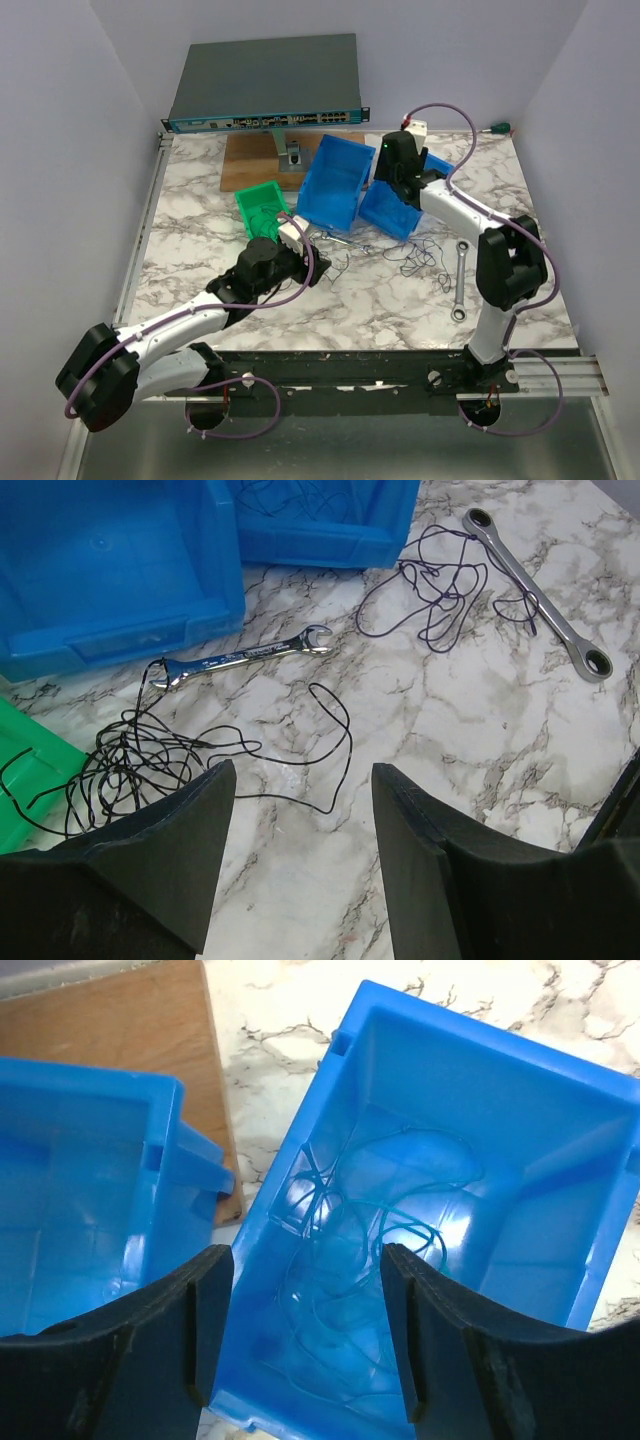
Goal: Untangle the cables
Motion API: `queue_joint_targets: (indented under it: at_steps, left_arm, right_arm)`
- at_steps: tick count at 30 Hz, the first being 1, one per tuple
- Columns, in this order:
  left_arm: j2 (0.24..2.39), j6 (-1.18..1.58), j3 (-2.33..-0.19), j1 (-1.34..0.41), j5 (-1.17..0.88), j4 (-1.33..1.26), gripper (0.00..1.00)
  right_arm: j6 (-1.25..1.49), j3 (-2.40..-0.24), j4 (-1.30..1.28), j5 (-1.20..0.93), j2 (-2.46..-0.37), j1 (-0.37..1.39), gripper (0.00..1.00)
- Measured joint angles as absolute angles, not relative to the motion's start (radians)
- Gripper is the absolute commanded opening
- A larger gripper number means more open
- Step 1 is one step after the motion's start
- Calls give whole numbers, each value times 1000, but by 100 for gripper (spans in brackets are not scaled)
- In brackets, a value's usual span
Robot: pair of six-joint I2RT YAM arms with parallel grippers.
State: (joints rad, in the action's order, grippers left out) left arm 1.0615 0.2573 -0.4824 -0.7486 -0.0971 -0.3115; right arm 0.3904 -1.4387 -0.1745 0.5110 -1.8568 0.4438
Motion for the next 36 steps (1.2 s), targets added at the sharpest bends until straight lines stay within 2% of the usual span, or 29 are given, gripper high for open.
queue_joint_targets:
  at_steps: [4,8,10,18,22,26,36]
  left_arm:
    - [1055,257,-482,-749,-97,-311,58]
    - [1038,257,-482,-749,-91,-309,58]
    - [1030,257,-482,-749,-83,-307,59]
    - [1025,263,-482,-749,-43,-289,66]
    - [1019,266,-482,-749,-26,-288,72]
    - [1010,273,-482,-749,1,-287,73]
    - [989,274,-476,-749,30,-284,73]
  right_arm:
    - [392,-1401,-173,482,-1825,440,76]
    - [396,-1286,-175,453,-1715,439,96]
    - [393,-1223,-175,439,-1641,439,99]
    - [411,-1027,-237,397,-1384,439,100]
    - [453,-858,-283,390,-1242,439,100]
    - [509,-756,-315,370,-1134,439,100]
    - [691,-632,-305,366,-1108,439,91]
